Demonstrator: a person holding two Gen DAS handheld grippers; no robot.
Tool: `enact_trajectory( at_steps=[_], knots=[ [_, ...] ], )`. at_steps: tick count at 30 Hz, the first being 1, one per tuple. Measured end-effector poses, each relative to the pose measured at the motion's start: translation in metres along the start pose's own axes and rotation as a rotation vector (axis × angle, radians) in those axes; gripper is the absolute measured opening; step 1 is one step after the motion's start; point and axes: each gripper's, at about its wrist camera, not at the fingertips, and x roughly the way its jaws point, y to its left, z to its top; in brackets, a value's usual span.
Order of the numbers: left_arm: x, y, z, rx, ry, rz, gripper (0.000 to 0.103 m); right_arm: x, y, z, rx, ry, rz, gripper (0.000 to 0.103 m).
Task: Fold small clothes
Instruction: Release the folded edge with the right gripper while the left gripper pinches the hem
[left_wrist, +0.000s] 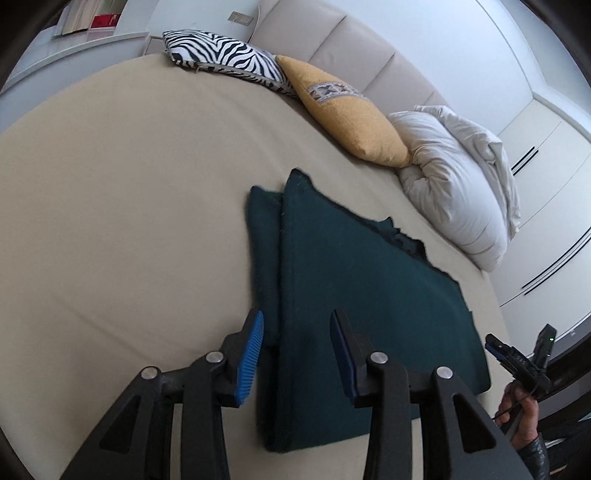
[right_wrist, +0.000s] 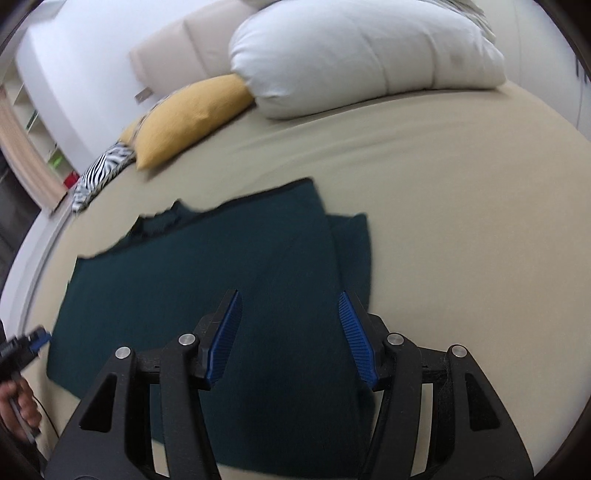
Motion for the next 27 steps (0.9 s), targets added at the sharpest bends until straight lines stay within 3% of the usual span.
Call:
enact_trajectory(
  at_steps=[9, 14, 21, 24, 25, 27],
  knots=[
    [0.004, -0.004, -0.02, 0.064, 0.009, 0.049, 0.039, -0.024, -0.013, -0.045, 0.045, -0.014, -0.048, 0.054],
    [0.005, -0.003, -0.023, 0.079, 0.007, 0.073, 0.02, -0.028, -0.017, -0.054, 0.038, -0.002, -0.062, 0.054],
    [0.003, -0.007, -0.025, 0.108, 0.001, 0.092, 0.012, -0.037, -0.019, -0.061, 0.025, -0.009, -0.094, 0.049],
    [0.003, -0.009, -0.025, 0.128, 0.003, 0.101, 0.009, -0.039, -0.02, -0.066, 0.016, -0.002, -0.095, 0.036],
    [0.003, -0.01, -0.025, 0.132, 0.003, 0.103, 0.009, -0.038, -0.021, -0.068, 0.005, 0.008, -0.093, 0.024],
    [0.002, -0.009, -0.025, 0.129, 0.002, 0.097, 0.008, -0.036, -0.022, -0.072, -0.011, 0.021, -0.115, 0.01]
  ],
)
